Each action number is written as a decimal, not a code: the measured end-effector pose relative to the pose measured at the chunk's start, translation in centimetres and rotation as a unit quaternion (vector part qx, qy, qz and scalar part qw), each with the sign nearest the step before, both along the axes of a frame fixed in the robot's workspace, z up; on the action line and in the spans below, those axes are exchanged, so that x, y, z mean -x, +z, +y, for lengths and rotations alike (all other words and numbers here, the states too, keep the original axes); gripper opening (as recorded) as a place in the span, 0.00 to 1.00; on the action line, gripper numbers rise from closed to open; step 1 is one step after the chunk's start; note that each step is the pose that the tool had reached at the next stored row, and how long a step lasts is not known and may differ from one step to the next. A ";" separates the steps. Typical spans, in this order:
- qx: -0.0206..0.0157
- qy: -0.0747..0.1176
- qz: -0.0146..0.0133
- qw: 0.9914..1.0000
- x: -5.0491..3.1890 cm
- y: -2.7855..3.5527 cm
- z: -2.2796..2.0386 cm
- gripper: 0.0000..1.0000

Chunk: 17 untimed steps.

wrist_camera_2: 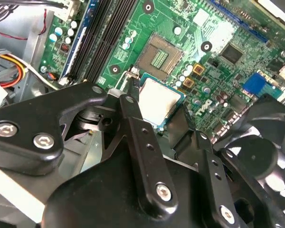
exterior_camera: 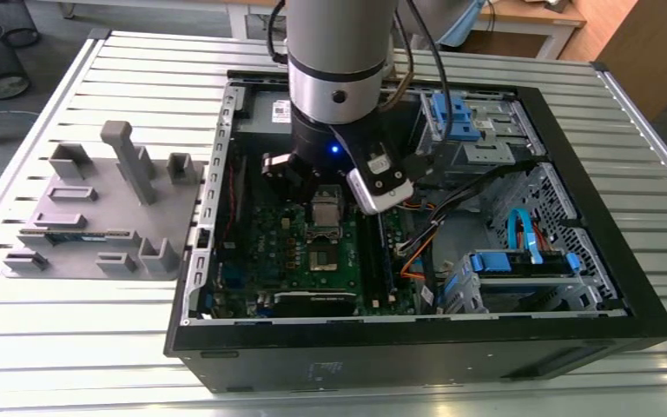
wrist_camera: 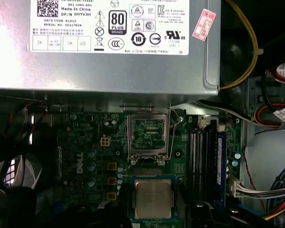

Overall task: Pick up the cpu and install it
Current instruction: 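Place the cpu into insertion slot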

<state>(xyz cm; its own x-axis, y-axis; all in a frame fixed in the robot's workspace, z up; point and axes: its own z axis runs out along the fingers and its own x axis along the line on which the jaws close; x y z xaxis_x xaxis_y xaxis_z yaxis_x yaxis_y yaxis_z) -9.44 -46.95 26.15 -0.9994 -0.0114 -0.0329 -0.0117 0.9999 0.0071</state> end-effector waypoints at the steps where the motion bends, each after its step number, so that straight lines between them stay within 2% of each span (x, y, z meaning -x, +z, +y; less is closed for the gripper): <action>1: 0.000 0.000 0.000 1.000 0.00 -0.13 -0.12 0.47; 8: 0.000 0.000 0.000 1.000 -0.01 -1.09 -0.96 0.47; 17: 0.001 0.000 0.000 1.000 -0.14 -2.44 -1.26 0.47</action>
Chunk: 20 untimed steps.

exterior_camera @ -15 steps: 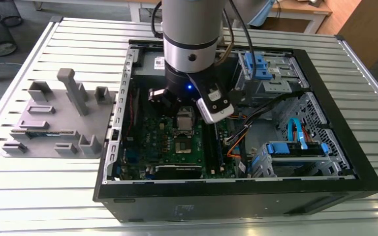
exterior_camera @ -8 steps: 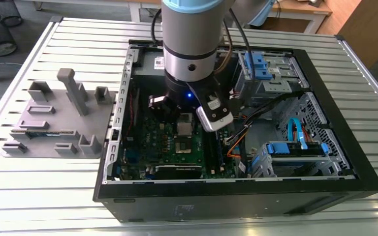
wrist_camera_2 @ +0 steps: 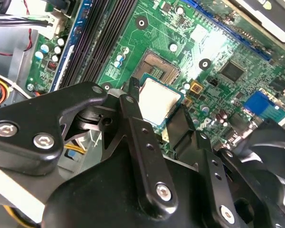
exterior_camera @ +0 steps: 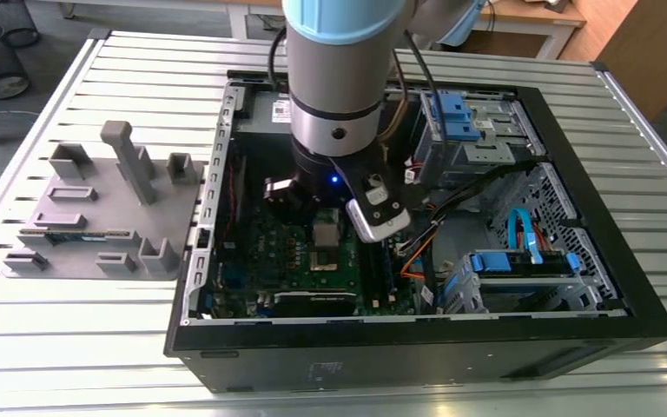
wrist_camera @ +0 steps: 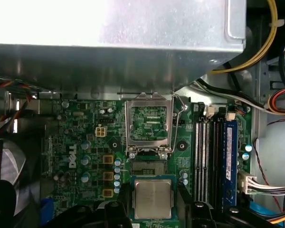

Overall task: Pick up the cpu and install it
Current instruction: 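Place the cpu into insertion slot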

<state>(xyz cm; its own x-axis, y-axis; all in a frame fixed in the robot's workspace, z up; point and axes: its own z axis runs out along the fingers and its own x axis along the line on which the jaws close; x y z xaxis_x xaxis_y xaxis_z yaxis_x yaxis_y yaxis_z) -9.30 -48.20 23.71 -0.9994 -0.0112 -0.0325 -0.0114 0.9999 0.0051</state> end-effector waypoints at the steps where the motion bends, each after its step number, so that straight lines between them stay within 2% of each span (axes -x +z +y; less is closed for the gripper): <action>1: 0.000 0.000 0.000 1.000 -0.01 -0.17 -0.03 0.47; 16: 0.001 0.000 0.000 1.000 -0.19 -2.45 -0.62 0.47; 18: 0.003 -0.001 0.000 1.000 -0.20 -2.70 -0.63 0.47; 20: 0.007 -0.002 0.000 1.000 -0.20 -2.86 -0.63 0.47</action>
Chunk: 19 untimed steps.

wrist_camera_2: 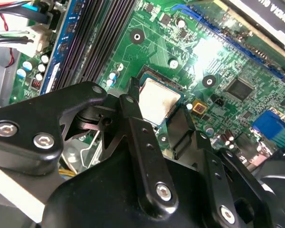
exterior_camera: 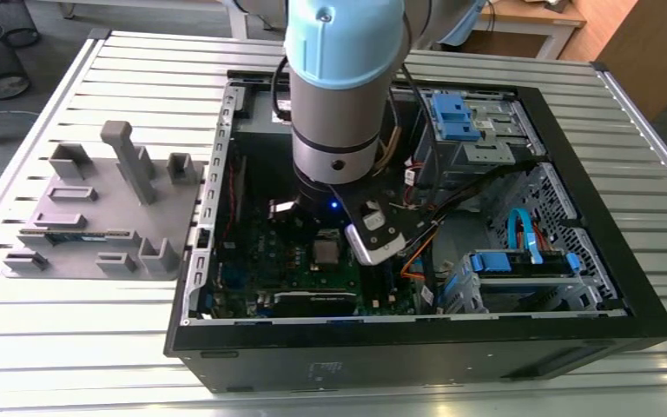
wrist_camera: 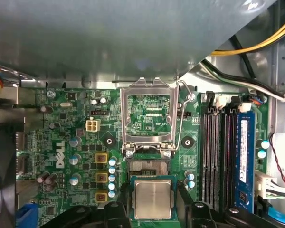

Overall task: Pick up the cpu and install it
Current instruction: 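Place the cpu into insertion slot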

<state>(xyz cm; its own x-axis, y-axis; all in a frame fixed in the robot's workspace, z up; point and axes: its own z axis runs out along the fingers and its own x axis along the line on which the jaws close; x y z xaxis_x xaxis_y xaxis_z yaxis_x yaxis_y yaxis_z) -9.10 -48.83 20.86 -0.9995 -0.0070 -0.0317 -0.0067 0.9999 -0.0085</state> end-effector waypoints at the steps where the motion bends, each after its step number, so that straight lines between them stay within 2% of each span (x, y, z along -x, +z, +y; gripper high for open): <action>1: 0.002 0.000 0.000 1.000 0.00 -0.07 0.00 0.47; 2: 0.005 0.000 0.000 1.000 0.00 -0.15 0.00 0.47; 3: 0.005 0.000 0.000 1.000 0.00 -0.25 0.00 0.47; 9: 0.005 0.000 0.000 1.000 0.01 -0.78 0.01 0.47; 13: 0.005 0.000 0.000 1.000 0.01 -1.13 0.19 0.47; 19: 0.005 0.000 0.000 1.000 0.01 -1.36 0.33 0.47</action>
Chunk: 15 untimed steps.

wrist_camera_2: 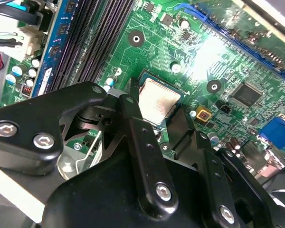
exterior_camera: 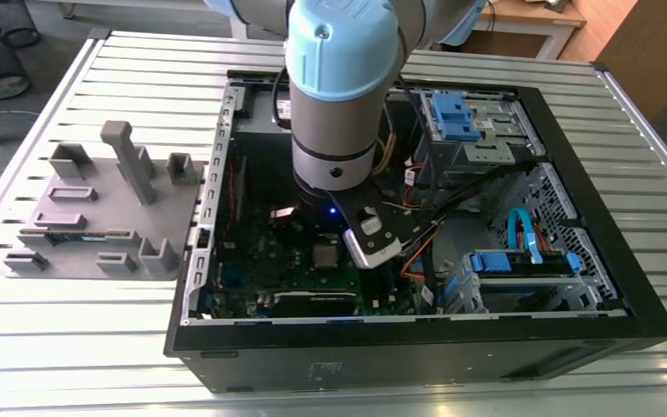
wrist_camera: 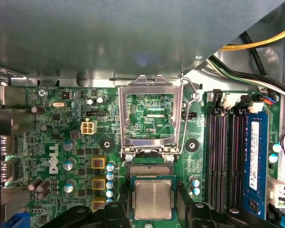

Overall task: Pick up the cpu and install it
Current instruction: 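Place the cpu into insertion slot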

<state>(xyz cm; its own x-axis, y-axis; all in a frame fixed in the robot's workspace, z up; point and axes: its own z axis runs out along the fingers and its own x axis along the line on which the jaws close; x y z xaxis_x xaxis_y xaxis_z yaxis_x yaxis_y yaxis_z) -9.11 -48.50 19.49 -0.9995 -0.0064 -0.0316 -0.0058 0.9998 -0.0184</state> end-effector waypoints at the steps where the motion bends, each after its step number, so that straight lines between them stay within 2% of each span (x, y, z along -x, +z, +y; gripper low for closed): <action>1: 0.000 0.000 0.000 1.000 0.00 -0.03 0.01 0.47; 15: 0.000 0.000 0.000 1.000 0.25 -0.55 0.25 0.47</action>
